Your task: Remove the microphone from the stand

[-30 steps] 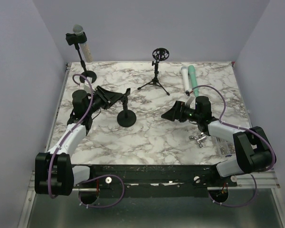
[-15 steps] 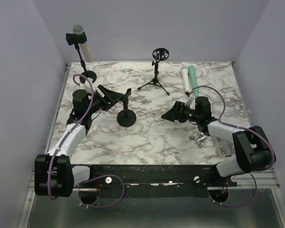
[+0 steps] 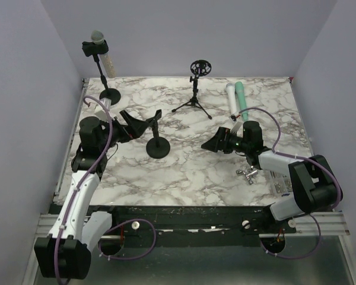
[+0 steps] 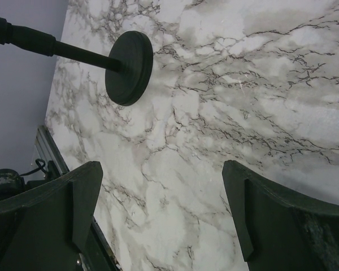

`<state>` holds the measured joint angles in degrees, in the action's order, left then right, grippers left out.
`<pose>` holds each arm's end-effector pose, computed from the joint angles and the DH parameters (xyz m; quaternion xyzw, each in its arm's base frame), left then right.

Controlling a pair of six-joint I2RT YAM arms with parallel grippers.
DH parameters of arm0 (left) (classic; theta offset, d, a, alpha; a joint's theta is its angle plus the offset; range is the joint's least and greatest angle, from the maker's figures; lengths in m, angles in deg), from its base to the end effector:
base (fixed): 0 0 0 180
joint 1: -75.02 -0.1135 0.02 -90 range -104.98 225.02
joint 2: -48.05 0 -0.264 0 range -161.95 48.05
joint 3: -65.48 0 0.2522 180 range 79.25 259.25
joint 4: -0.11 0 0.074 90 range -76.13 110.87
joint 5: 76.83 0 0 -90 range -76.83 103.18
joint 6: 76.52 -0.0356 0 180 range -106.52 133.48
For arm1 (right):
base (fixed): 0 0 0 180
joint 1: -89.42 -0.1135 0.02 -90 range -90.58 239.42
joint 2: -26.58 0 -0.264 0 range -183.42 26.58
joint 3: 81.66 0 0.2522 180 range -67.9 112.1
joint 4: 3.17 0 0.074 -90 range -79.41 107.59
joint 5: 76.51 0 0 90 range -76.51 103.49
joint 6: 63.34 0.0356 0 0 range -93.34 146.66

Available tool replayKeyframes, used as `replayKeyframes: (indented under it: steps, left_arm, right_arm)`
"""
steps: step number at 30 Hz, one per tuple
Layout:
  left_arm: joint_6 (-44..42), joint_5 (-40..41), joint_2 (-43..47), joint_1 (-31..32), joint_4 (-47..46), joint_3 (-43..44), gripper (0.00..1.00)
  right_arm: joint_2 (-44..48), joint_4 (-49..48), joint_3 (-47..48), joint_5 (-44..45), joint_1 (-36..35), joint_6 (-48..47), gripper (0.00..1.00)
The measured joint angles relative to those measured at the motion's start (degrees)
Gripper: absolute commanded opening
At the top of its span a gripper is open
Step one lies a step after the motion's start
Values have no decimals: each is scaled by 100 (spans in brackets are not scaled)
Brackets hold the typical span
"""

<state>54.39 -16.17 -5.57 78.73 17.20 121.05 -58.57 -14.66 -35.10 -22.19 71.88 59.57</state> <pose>0.2153 -0.0314 0.3072 -0.0991 0.7772 -0.4093 0.4676 0.2669 0.1061 0.1724 -0.0498 0.8262 0.4481 0.3379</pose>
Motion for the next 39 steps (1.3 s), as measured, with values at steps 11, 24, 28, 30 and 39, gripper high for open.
replayKeyframes:
  steps: [11, 24, 28, 30, 39]
  left_arm:
    - [-1241, 1071, 1738, 372, 671, -612, 94]
    - [-1196, 3178, 1604, 3027, 374, -1899, 92]
    - [-1196, 3609, 896, 3316, -2, -1897, 92]
    - [-1196, 3779, 592, 3351, -286, -1897, 92]
    - [-1344, 4151, -588, 3355, -1016, -1650, 92]
  right_arm:
    - [-68, -57, 0, -4, 0, 4, 96]
    - [-74, -92, -11, -4, 0, 7, 96]
    - [-74, -92, -20, -4, 0, 4, 96]
    - [-74, -92, -24, -4, 0, 7, 96]
    - [-68, -98, -68, -4, 0, 11, 96]
